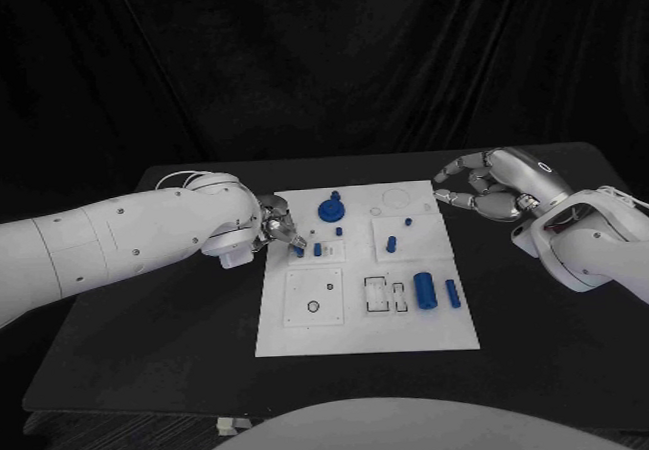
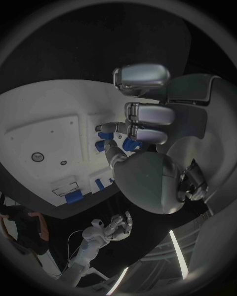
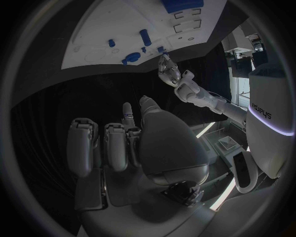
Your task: Assemble the parts on the task board
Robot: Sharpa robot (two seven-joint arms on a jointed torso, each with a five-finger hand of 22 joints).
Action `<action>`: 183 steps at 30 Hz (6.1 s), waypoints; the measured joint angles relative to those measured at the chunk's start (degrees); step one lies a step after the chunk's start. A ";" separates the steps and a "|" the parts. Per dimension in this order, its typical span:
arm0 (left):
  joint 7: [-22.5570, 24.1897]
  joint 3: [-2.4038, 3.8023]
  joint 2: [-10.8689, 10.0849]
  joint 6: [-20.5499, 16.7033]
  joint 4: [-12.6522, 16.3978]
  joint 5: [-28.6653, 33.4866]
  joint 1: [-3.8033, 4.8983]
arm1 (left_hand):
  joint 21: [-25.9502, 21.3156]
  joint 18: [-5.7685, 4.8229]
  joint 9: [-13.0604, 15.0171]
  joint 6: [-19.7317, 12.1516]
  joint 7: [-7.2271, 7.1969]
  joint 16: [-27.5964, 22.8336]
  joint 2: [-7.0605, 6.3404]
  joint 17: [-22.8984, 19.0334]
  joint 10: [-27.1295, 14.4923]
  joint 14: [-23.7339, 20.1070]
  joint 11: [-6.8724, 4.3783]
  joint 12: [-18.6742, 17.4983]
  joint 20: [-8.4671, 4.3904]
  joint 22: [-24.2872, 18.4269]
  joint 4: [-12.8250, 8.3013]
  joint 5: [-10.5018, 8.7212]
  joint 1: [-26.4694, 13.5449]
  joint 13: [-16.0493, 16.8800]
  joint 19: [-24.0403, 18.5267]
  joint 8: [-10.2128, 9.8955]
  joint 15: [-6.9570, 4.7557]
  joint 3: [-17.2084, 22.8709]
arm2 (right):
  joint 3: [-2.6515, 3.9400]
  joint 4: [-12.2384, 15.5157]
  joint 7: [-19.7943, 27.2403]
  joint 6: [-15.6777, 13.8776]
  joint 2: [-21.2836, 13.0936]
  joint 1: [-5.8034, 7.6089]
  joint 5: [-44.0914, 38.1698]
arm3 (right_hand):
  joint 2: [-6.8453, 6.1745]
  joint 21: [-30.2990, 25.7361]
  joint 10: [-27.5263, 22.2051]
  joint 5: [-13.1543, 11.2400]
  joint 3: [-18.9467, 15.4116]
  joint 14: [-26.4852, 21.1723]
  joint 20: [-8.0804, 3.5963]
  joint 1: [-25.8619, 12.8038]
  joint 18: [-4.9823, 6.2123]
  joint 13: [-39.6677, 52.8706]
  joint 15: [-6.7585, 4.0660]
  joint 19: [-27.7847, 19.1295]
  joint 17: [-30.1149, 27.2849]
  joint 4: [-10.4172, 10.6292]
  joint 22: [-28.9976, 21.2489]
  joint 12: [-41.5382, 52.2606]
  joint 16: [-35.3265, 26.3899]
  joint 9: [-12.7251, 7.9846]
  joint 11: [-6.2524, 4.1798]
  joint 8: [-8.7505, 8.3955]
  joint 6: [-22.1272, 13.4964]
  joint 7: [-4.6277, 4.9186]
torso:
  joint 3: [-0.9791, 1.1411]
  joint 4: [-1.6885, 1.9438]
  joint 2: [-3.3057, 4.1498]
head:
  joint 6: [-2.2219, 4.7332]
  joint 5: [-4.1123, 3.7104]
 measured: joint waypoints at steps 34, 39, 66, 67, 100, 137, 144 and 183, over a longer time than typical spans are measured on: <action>1.39 0.05 0.67 -0.67 -1.63 -0.69 -1.35 | 0.00 0.00 0.02 -0.02 -0.01 0.00 0.21 -0.01 0.00 0.00 0.00 0.00 0.00 -0.01 0.00 -0.24 0.22 0.00 0.00 -0.22 0.00 0.00 | 0.00 -0.12 0.01 0.02 0.13 -0.30 0.02 | 0.00 0.00 0.00 -0.01 0.00 0.00 0.00 0.00 0.00 0.00 0.00 0.00 0.00 0.00 0.03 0.00 0.00 0.00 0.00 0.00 0.00 0.00 | 0.00 0.01 0.01 | 0.00 -0.02; 1.79 0.05 0.57 -0.92 -1.64 -1.38 -1.44 | 0.00 0.00 0.02 -0.01 -0.01 0.00 0.20 -0.01 0.00 0.00 0.00 0.00 0.00 -0.01 0.00 -0.25 0.22 0.00 0.00 -0.22 0.00 0.00 | 0.00 -0.12 0.01 0.02 0.13 -0.32 0.02 | 0.00 0.00 0.00 -0.01 0.00 0.00 0.00 0.00 0.00 0.00 0.00 0.00 0.00 0.00 0.03 0.00 0.00 0.00 0.00 0.00 0.00 0.00 | -0.01 0.01 0.01 | 0.00 -0.02; 3.18 -0.01 -0.72 -3.19 -0.36 -3.99 -1.68 | 0.00 0.00 0.34 0.02 0.02 0.00 0.46 -0.01 0.00 0.00 0.00 0.00 0.00 -0.03 0.00 -0.01 0.51 0.00 0.00 -0.21 0.00 0.00 | 0.00 -0.52 -0.04 0.15 0.34 -0.46 0.03 | 0.00 -0.21 0.00 0.24 0.00 0.00 0.00 0.00 0.00 0.00 0.00 0.00 0.00 0.00 0.01 0.00 0.00 -0.09 0.00 0.00 0.00 0.00 | -0.02 -0.01 0.01 | 0.00 0.24; 3.21 -0.01 -0.72 -3.22 -0.36 -4.05 -1.68 | 0.00 0.00 0.34 0.09 0.09 0.00 0.50 -0.01 0.00 0.00 0.00 0.00 0.00 -0.03 -0.01 -0.01 0.55 0.00 0.00 -0.21 0.00 0.00 | 0.00 -0.53 -0.04 0.16 0.34 -0.46 0.03 | -0.01 -0.21 0.00 0.24 0.00 0.00 0.00 0.00 0.00 0.00 0.00 0.00 0.00 0.00 0.01 0.00 0.00 -0.09 0.00 0.00 0.00 0.00 | -0.02 -0.01 0.00 | 0.00 0.25; 3.33 0.20 -0.28 -2.64 -0.60 -4.53 -2.44 | 0.00 0.00 0.33 0.09 0.09 0.00 0.49 -0.01 0.00 0.00 0.00 0.00 0.00 -0.04 -0.01 -0.01 0.54 0.00 0.00 -0.22 0.00 0.00 | 0.00 -0.70 -0.16 0.42 0.42 -0.73 0.03 | 0.23 -0.21 0.00 0.23 0.00 0.00 0.00 0.24 0.00 0.02 0.00 0.00 0.00 0.00 -0.01 0.01 0.00 -0.22 0.00 0.00 0.00 0.00 | -0.01 -0.01 0.02 | 0.00 0.25; 6.83 -0.03 -2.64 -7.05 0.74 -4.60 -2.23 | -0.30 0.00 1.07 0.21 0.21 0.00 0.36 -0.02 0.00 0.00 0.00 0.00 0.01 -0.04 -0.01 3.03 0.61 0.00 0.00 0.11 0.00 -0.01 | 0.00 -1.06 -0.87 0.93 0.62 -0.87 0.03 | 0.45 -0.21 0.00 0.44 0.16 0.00 0.00 0.48 0.00 0.12 0.00 0.00 0.00 -0.16 0.02 0.08 0.00 -0.29 0.00 0.00 0.00 0.00 | -0.01 0.01 0.01 | 0.00 0.38; 6.45 0.05 -1.47 -3.28 -0.53 -4.36 0.00 | -0.30 0.00 0.69 0.21 0.22 0.00 0.13 -0.02 0.00 0.00 0.01 0.00 0.01 -0.04 -0.01 -0.13 0.79 0.00 0.00 0.04 0.00 -0.01 | 0.00 -1.19 -0.99 1.09 0.78 -0.91 0.03 | 0.61 -0.45 0.00 0.44 0.16 0.00 0.00 0.64 0.00 0.20 0.00 0.00 0.00 -0.16 0.02 0.12 -0.22 -0.39 0.00 0.00 0.00 0.00 | -0.03 0.03 -0.07 | 0.00 0.41; 2.09 0.04 3.79 9.01 -6.50 -1.00 1.12 | -0.30 0.00 -0.27 0.20 0.18 0.00 -1.10 -0.02 0.00 0.00 0.00 0.00 0.00 -0.04 -1.01 -1.75 -0.01 0.00 0.00 -1.32 0.00 1.32 | 0.00 -1.17 -1.17 1.43 0.76 -1.04 0.04 | 0.65 -0.45 -0.01 0.42 0.16 0.15 0.12 0.70 0.00 0.16 0.15 -0.12 0.00 -0.16 0.00 0.29 -0.22 -0.49 0.01 0.00 0.00 0.00 | -0.01 -0.01 0.04 | 0.00 0.20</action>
